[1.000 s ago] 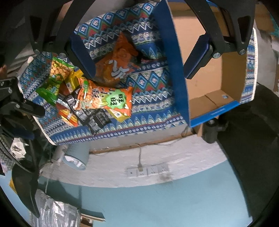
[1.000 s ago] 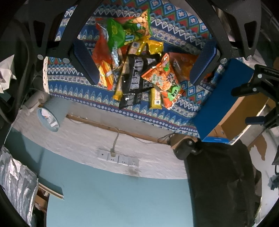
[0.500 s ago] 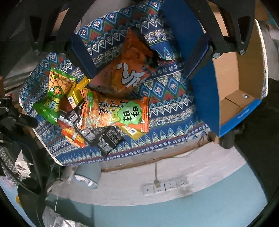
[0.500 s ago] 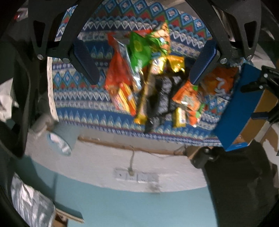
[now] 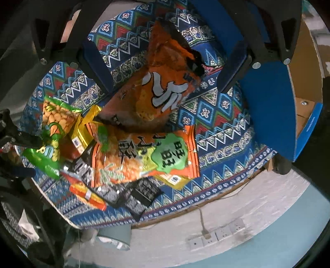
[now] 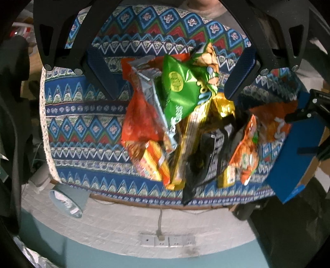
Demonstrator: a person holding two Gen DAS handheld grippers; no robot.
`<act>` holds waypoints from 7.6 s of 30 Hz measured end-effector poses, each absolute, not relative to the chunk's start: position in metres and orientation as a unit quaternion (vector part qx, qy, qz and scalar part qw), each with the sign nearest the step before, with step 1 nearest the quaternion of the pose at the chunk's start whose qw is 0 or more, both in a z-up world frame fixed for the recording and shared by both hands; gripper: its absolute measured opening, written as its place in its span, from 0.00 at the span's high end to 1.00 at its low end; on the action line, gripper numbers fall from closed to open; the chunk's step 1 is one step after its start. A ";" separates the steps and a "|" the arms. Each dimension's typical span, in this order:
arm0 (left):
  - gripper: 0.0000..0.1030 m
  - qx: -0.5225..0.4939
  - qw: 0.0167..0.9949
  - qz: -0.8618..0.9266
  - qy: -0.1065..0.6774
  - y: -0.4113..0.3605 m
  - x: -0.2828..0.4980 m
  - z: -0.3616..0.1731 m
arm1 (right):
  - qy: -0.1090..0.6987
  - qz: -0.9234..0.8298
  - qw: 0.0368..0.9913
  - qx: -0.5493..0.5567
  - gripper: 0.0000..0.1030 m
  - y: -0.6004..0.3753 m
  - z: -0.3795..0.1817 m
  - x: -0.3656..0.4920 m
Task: Organize snacks
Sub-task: 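Lower left tool onto orange puff bag while right tool lowers onto green peanut bag, then lift orange puff bag with left tool while right tool lifts green peanut bag toward box, then open both tools to drop the orange and green bags into the box, then move both tools back over the remaining snack pile, then grasp Wangwang cracker bag with left tool while right tool grasps red-orange candy bag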
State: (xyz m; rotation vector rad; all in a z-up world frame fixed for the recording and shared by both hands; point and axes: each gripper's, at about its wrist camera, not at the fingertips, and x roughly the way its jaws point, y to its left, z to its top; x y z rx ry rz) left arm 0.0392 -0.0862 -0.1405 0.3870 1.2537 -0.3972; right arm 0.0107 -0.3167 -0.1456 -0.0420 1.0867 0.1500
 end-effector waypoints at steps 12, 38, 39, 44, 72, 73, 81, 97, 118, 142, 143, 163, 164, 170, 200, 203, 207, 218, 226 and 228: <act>0.02 0.222 0.742 -0.183 0.606 -0.107 0.044 -0.183 | 0.540 0.079 0.836 -0.048 0.10 -0.300 -0.174 0.020; 0.53 0.146 0.764 -0.247 0.579 -0.108 0.001 -0.143 | 0.498 0.103 0.859 -0.063 0.57 -0.277 -0.154 0.014; 0.54 0.142 0.766 -0.249 0.575 -0.108 -0.002 -0.137 | 0.495 0.103 0.861 -0.063 0.57 -0.277 -0.151 0.013; 0.56 0.131 0.775 -0.258 0.562 -0.111 -0.011 -0.121 | 0.479 0.106 0.870 -0.048 0.60 -0.282 -0.138 0.007; 0.58 0.042 0.862 -0.238 0.445 -0.081 0.011 -0.028 | 0.373 0.099 0.922 -0.043 0.60 -0.290 -0.056 -0.012; 0.58 0.041 0.866 -0.231 0.442 -0.077 0.012 -0.025 | 0.369 0.098 0.923 -0.044 0.60 -0.288 -0.053 -0.012; 0.57 0.048 0.889 -0.188 0.415 -0.048 0.020 -0.011 | 0.351 0.108 0.928 -0.060 0.60 -0.271 -0.034 -0.008; 0.57 0.033 0.906 -0.121 0.404 0.012 0.023 -0.006 | 0.336 0.159 0.924 -0.086 0.60 -0.203 -0.014 0.007; 0.57 -0.012 0.906 -0.017 0.423 0.119 0.014 -0.021 | 0.344 0.254 0.895 -0.127 0.60 -0.074 -0.019 0.033; 0.49 -0.038 0.885 0.066 0.459 0.177 0.012 -0.046 | 0.413 0.336 0.834 -0.148 0.58 0.032 -0.069 0.049; 0.46 -0.040 0.887 0.067 0.456 0.177 0.011 -0.044 | 0.414 0.336 0.833 -0.147 0.50 0.031 -0.069 0.049; 0.32 -0.002 0.895 0.019 0.445 0.120 0.022 -0.035 | 0.392 0.271 0.870 -0.124 0.22 -0.031 -0.047 0.045; 0.32 0.000 0.895 0.015 0.447 0.115 0.024 -0.035 | 0.392 0.267 0.872 -0.122 0.22 -0.037 -0.047 0.045; 0.28 0.006 0.894 -0.008 0.448 0.092 0.029 -0.034 | 0.396 0.245 0.878 -0.113 0.21 -0.070 -0.048 0.043; 0.22 0.019 0.842 -0.097 0.530 -0.036 0.079 -0.070 | 0.422 0.109 0.900 -0.024 0.21 -0.251 -0.065 0.033; 0.22 0.007 0.836 -0.095 0.541 -0.043 0.086 -0.076 | 0.427 0.096 0.899 -0.015 0.21 -0.266 -0.070 0.034; 0.22 -0.004 0.833 -0.089 0.546 -0.052 0.097 -0.081 | 0.436 0.082 0.896 -0.007 0.21 -0.283 -0.078 0.034; 0.22 -0.029 0.827 -0.064 0.558 -0.073 0.137 -0.097 | 0.476 0.036 0.879 0.002 0.21 -0.329 -0.115 0.038; 0.22 -0.094 0.815 -0.003 0.572 -0.072 0.186 -0.126 | 0.491 0.022 0.871 0.013 0.21 -0.349 -0.130 0.043; 0.22 -0.091 0.810 0.006 0.579 -0.075 0.195 -0.133 | 0.491 0.022 0.871 0.016 0.21 -0.352 -0.130 0.043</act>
